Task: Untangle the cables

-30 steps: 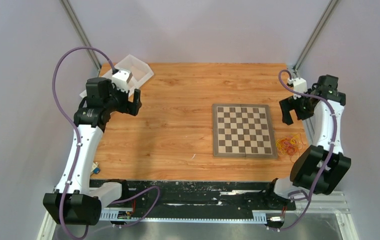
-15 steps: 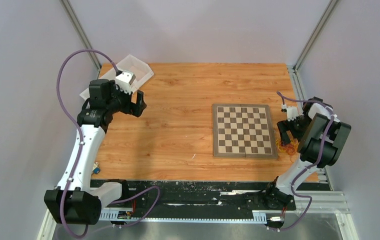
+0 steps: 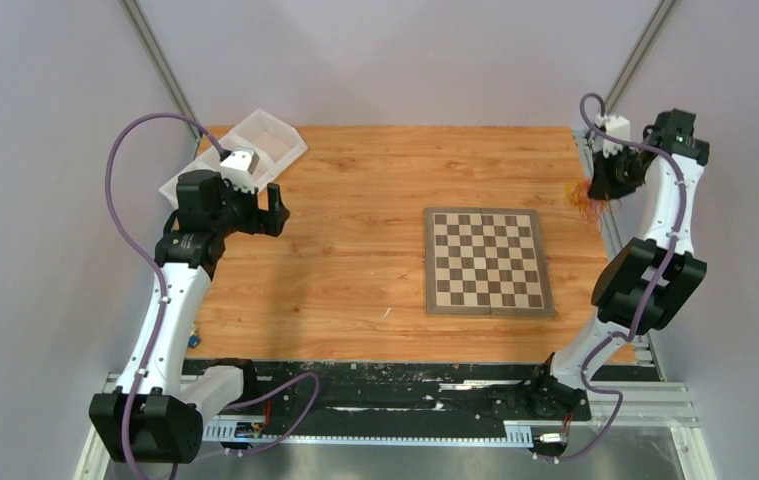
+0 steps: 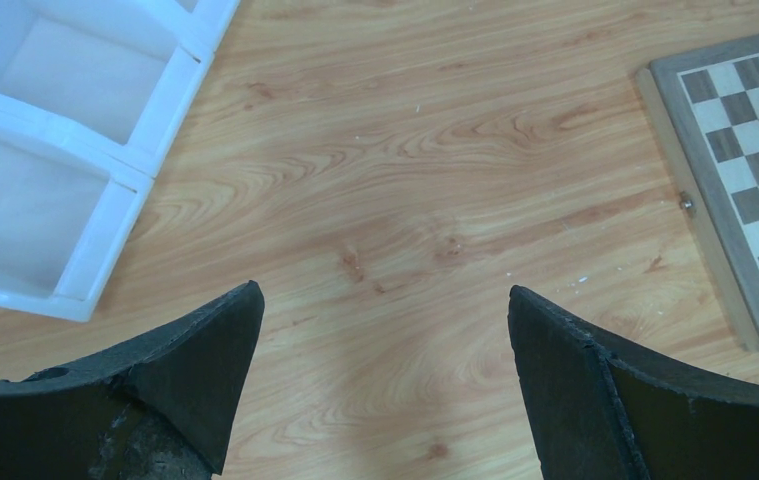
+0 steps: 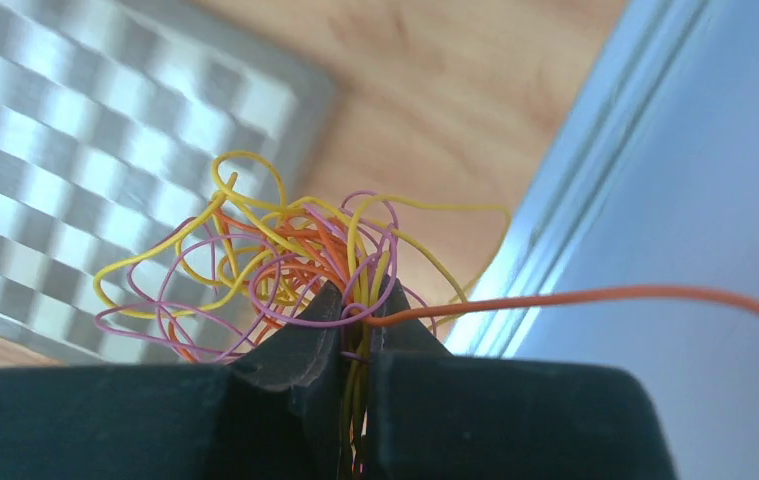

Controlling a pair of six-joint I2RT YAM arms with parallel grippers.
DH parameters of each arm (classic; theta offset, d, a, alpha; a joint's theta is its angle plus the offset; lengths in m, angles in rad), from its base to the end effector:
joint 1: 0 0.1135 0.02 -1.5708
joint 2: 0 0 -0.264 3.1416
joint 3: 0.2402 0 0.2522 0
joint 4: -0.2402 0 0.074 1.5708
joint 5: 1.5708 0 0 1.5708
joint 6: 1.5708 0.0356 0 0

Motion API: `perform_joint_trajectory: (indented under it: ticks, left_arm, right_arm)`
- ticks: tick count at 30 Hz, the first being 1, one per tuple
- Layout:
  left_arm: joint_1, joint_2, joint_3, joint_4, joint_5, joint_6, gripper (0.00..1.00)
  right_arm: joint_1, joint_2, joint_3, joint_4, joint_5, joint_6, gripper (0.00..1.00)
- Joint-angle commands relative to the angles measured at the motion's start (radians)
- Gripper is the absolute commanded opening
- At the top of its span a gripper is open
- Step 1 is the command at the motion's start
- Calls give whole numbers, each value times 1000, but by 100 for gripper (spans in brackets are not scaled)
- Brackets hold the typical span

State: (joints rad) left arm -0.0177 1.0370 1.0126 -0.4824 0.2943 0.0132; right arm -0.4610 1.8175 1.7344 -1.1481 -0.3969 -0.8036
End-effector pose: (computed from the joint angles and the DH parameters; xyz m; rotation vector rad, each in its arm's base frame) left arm 0.2263 -0.0143 0.3423 0.2116 2.0573 -0.3081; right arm 0.3367 -0.1519 0.3082 -0.5382 2.5789 0.1603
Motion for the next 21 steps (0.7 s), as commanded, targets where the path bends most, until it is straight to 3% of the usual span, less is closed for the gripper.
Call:
perform_joint_trajectory:
  ticks: [1,5,10,16,18,21]
  left_arm:
    - [11,-1,16,19,106,-34,100]
    - [12,21,72,-41,238,25,100]
    - [12,38,53,-69,511,71,100]
    - [12,74,-45,-70,554,62,100]
    - [12,91,-94,-36,566,10,100]
    - [12,124,-191,67,600,-120,97]
  right_arm:
    - [155,-80,217,-129,-334,97,0]
    - [406,-87,273,-39,-429,257,0]
    - [699,-31,230,180,-518,410,0]
    - [901,174,221,239,-588,388,3]
    - [917,242,196,285,-600,415,10]
    - [924,363,200,308,-593,451,42]
